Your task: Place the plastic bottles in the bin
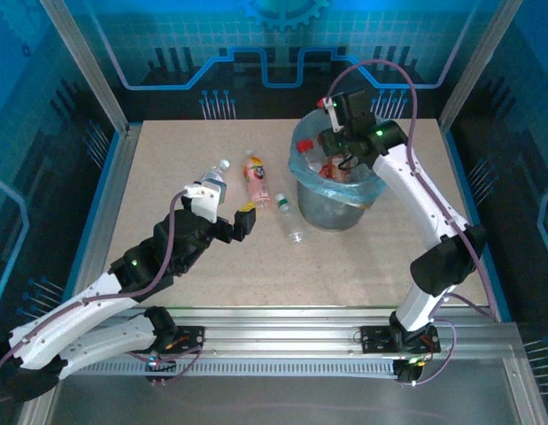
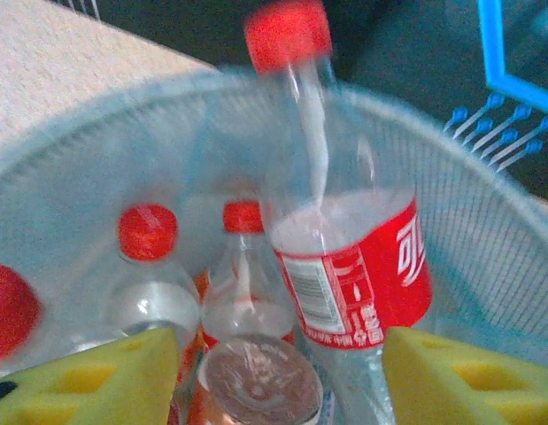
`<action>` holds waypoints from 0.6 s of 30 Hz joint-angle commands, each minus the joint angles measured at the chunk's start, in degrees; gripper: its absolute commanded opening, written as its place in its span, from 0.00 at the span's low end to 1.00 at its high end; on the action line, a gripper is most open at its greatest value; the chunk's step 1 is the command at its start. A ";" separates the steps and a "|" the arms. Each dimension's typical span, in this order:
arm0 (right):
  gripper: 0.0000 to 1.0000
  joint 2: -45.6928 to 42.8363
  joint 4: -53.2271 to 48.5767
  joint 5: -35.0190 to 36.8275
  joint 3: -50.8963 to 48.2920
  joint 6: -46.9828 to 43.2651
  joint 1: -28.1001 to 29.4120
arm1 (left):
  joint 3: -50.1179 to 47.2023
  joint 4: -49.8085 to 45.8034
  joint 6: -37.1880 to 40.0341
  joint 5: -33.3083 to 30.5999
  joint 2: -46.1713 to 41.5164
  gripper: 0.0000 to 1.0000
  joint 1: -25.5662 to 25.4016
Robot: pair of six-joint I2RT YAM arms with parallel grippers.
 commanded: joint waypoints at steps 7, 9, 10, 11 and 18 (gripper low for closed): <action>0.46 0.97 0.78 -5.36 -7.07 3.35 -4.93 | -0.36 0.25 -1.28 -0.99 -0.47 0.99 -0.10; 0.45 1.53 -0.10 -6.01 -6.91 3.56 -5.00 | -0.43 -0.07 -1.57 -1.06 -0.73 0.99 -0.05; 0.45 1.53 -0.24 -6.52 -6.82 3.59 -5.01 | -0.45 -0.24 -1.77 -1.07 -0.82 0.99 -0.10; 0.46 1.34 -0.33 -7.12 -6.69 3.64 -4.99 | -0.45 -0.33 -1.82 -1.16 -0.91 0.99 -0.12; 0.47 -3.30 -0.87 -10.84 -3.71 5.28 -4.55 | 0.91 -3.07 -3.35 -5.34 -0.37 0.99 -0.04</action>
